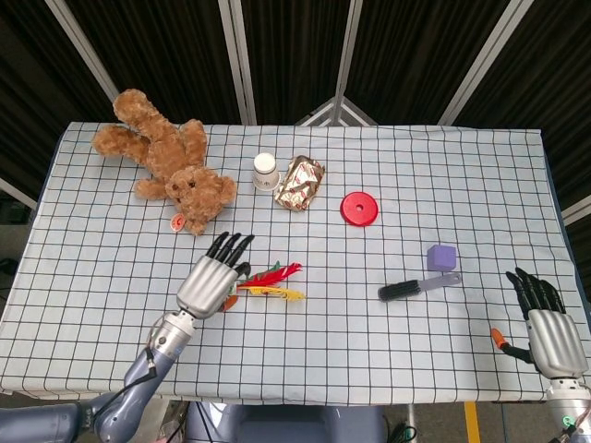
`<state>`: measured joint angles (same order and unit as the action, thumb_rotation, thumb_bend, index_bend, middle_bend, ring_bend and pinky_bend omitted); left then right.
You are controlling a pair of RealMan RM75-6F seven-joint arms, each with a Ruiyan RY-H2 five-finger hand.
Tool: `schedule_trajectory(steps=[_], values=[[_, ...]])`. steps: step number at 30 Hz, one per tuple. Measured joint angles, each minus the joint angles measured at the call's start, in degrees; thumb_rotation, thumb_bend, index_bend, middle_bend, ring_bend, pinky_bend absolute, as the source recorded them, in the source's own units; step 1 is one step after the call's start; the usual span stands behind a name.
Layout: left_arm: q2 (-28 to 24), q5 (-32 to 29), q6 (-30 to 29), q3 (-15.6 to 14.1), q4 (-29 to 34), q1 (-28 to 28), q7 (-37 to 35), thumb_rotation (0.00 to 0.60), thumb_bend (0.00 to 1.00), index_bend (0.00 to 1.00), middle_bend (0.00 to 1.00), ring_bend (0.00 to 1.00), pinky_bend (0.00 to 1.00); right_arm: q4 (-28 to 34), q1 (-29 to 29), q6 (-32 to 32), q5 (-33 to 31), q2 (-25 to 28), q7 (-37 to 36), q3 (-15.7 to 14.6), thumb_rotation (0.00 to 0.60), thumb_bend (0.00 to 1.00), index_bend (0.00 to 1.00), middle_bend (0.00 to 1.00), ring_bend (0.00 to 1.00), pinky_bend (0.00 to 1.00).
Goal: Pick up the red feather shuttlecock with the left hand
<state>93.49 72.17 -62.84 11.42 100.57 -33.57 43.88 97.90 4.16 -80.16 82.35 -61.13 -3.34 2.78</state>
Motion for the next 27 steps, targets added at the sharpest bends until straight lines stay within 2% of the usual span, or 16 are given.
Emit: schedule_trajectory(steps=[5, 12, 18, 27], values=[[7.80, -3.26, -1.16, 0.61, -3.88, -2.26, 3.98, 0.600, 0.31, 0.44, 0.00, 0.00, 0.00, 0.11, 0.03, 0.18, -0.20, 0.09, -0.57, 0.09, 0.600, 0.34, 0.00, 0.00, 0.00, 0.00], [17.40, -6.19, -3.00, 1.54, -13.18, -5.44, 7.06, 0.600, 0.31, 0.45, 0.00, 0.00, 0.00, 0.17, 0.07, 0.48, -0.66, 0.26, -1.58, 0.29, 0.600, 0.34, 0.00, 0.00, 0.00, 0.00], [22.00, -7.36, -3.24, 1.70, -18.64, -6.98, 6.75, 0.600, 0.33, 0.46, 0.00, 0.00, 0.00, 0.32, 0.20, 0.82, -0.69, 0.48, -2.56, 0.35, 0.600, 0.34, 0.00, 0.00, 0.00, 0.00], [27.05, -6.86, -3.85, 1.25, -25.24, -8.22, 4.85, 0.600, 0.41, 0.50, 0.01, 0.00, 0.00, 0.32, 0.45, 1.22, -0.72, 0.52, -3.25, 0.48, 0.600, 0.34, 0.00, 0.00, 0.00, 0.00]])
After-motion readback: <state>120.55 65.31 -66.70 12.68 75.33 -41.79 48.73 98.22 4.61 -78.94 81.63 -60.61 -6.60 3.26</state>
